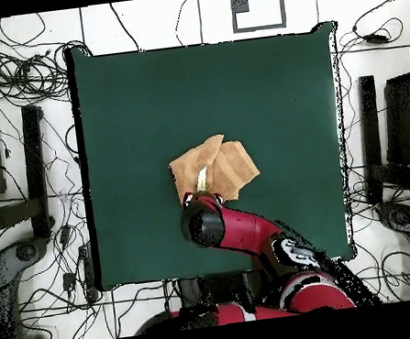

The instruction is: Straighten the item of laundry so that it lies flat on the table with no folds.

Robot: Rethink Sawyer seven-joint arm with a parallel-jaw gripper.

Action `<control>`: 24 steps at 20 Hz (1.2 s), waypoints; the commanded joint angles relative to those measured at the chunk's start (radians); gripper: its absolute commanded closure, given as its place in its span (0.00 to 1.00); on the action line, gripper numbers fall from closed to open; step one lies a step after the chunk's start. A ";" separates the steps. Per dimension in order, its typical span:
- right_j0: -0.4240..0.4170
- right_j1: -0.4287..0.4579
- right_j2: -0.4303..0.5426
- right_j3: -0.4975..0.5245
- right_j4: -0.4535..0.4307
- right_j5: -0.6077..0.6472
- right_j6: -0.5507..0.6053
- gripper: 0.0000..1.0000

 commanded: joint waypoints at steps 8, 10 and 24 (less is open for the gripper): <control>0.059 0.025 0.063 -0.068 0.005 0.005 0.166 1.00; 0.077 0.010 0.047 -0.068 0.019 0.018 0.174 1.00; 0.217 -0.016 -0.024 -0.103 0.120 0.060 0.229 1.00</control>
